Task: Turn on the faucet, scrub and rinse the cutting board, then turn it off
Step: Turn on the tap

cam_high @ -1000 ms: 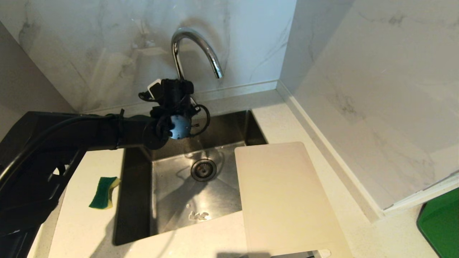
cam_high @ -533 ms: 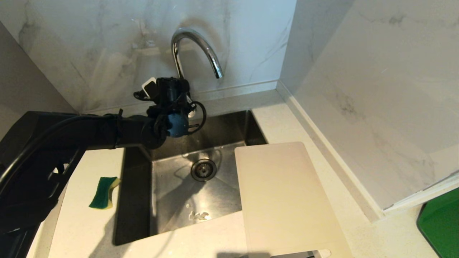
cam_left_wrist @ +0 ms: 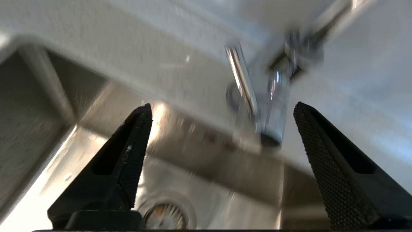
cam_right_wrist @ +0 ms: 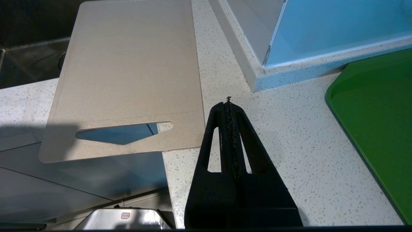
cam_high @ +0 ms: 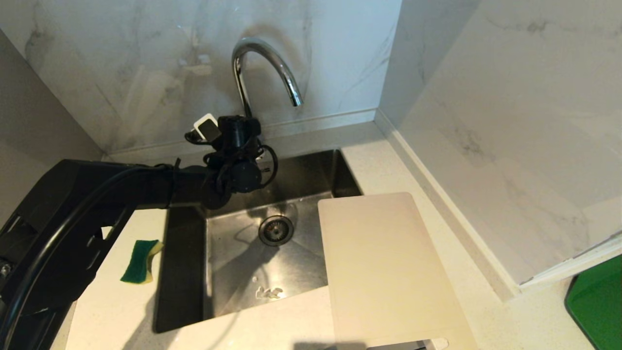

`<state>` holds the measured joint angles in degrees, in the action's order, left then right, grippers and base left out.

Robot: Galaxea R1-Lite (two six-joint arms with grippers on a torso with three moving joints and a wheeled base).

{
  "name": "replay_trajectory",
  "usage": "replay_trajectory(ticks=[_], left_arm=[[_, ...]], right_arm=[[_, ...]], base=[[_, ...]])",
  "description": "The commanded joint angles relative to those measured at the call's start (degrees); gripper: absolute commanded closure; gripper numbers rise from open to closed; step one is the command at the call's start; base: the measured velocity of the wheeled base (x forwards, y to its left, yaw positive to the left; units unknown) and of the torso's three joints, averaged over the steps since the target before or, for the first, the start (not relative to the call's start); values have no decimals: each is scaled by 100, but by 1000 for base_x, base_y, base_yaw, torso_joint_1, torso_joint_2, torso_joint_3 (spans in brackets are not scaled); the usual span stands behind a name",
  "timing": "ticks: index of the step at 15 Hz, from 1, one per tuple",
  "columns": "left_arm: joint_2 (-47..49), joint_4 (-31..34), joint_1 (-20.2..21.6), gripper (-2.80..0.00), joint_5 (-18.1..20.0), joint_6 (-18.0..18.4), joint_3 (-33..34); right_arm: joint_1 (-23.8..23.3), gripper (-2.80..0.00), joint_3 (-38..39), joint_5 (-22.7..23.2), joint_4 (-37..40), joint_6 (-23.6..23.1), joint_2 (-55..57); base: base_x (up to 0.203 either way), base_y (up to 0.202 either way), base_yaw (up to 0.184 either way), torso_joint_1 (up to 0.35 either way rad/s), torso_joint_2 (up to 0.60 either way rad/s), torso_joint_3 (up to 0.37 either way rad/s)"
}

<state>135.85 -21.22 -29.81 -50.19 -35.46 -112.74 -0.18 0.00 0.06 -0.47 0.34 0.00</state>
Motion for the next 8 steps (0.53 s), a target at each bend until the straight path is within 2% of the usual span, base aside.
replay_trajectory(ticks=[1,6,8], left_arm=[[109,-250,68,-280,-73,-22,-3],[228,-428,112,-280,-166,8,-11],[281,-654,142,-280,-166,145,-11]], right_arm=[[1,0,0,2,-5,1,-8],[1,0,0,2,-4,1,-6],[1,0,0,2,-5,1,0]], base=[[0,0,0,0,0,0],[0,0,0,0,0,0],[0,0,0,0,0,0]])
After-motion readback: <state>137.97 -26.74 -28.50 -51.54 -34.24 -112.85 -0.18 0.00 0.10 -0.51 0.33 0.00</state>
